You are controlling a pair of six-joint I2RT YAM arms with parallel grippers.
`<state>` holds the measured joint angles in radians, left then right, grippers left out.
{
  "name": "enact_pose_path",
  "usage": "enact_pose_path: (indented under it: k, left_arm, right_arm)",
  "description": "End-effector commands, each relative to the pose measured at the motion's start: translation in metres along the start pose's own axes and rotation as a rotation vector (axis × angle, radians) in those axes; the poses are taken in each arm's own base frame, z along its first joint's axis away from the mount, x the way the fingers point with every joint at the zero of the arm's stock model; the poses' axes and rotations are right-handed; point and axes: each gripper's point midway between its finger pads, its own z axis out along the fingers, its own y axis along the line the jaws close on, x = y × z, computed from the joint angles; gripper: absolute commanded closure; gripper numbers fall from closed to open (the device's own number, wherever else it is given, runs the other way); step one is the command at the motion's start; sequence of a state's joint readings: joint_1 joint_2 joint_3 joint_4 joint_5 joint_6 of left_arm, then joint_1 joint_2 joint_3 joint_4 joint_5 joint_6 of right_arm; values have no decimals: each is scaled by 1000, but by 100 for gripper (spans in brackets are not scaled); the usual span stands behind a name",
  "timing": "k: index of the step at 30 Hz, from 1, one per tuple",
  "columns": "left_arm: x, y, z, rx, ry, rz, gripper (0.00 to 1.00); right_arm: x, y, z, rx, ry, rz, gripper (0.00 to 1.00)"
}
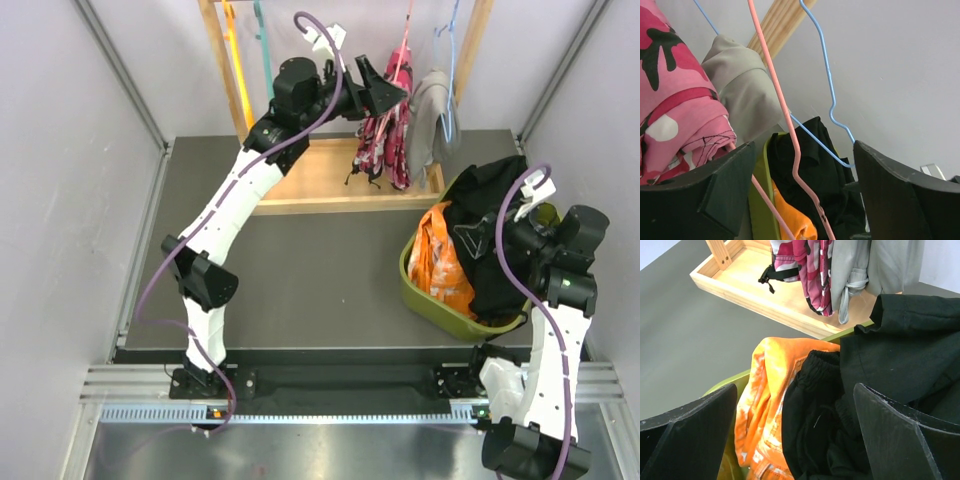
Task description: Remove the trousers from the hanger
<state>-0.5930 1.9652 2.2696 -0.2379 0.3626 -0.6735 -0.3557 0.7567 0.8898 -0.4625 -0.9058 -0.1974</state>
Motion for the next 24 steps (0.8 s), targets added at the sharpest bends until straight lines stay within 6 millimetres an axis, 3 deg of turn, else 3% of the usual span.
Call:
enact_pose_path:
  k: [1, 4, 7, 9, 10, 13, 16, 22, 24]
  left_arm:
    - [-25, -10, 8, -3, -112, 66, 18]
    - [-30, -9, 17, 15, -147, 72, 23]
    - [-32, -10, 27, 39, -170, 75, 39]
    - [-29, -8, 35, 52, -171, 69, 73]
    - [-31, -10, 36, 65, -186, 64, 98]
    - [-38, -16, 38, 97, -217, 67, 100]
    - [-63, -29, 30, 114, -315, 112, 100]
    - [-123, -69, -10, 124, -515, 231, 100]
    - [-133, -74, -18, 111, -553, 262, 100]
  right_arm:
    - [-4, 6, 0, -21, -21, -16, 0]
    - [-4, 7, 0, -24, -21, -13, 0]
    - [-3, 8, 1, -29, -20, -8, 0]
    - [-5, 8, 0, -27, -20, -10, 0]
    - [-5, 8, 0, -26, -19, -12, 0]
    - [-5, 8, -1, -23, -15, -17, 1]
    - [-6, 9, -1, -25, -13, -21, 0]
    - [-11, 10, -2, -29, -19, -26, 0]
    - [-13, 11, -3, -31, -24, -31, 0]
